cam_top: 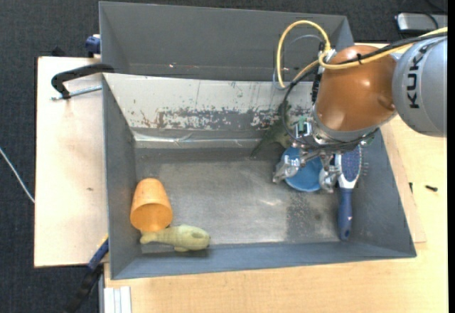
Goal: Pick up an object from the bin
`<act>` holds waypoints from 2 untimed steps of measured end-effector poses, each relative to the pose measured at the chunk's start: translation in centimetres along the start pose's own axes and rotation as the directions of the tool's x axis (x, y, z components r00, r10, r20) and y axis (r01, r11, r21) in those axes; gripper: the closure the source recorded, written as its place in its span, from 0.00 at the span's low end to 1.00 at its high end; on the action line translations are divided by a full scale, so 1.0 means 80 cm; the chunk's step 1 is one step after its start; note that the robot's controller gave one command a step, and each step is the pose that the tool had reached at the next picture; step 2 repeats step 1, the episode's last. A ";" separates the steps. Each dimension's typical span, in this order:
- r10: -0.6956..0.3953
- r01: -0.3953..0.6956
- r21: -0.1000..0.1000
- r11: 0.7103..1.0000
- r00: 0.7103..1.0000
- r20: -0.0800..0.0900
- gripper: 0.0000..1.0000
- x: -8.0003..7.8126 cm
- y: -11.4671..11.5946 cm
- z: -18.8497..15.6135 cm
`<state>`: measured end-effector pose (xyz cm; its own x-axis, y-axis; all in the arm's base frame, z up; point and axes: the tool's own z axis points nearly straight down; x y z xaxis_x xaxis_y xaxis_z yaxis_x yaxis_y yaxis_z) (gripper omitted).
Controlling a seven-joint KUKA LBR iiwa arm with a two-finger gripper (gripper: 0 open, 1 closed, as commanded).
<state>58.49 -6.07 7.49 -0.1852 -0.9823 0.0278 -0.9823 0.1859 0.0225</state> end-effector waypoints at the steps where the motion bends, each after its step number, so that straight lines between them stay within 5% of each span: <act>1: -0.400 0.399 0.042 0.916 0.916 0.016 1.00 -0.021 0.044 -0.173; 2: -0.400 0.399 0.042 0.916 0.916 0.016 1.00 -0.021 0.044 -0.173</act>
Offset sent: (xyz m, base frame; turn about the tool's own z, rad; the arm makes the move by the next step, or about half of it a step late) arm -0.0297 0.0246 0.1353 -0.4134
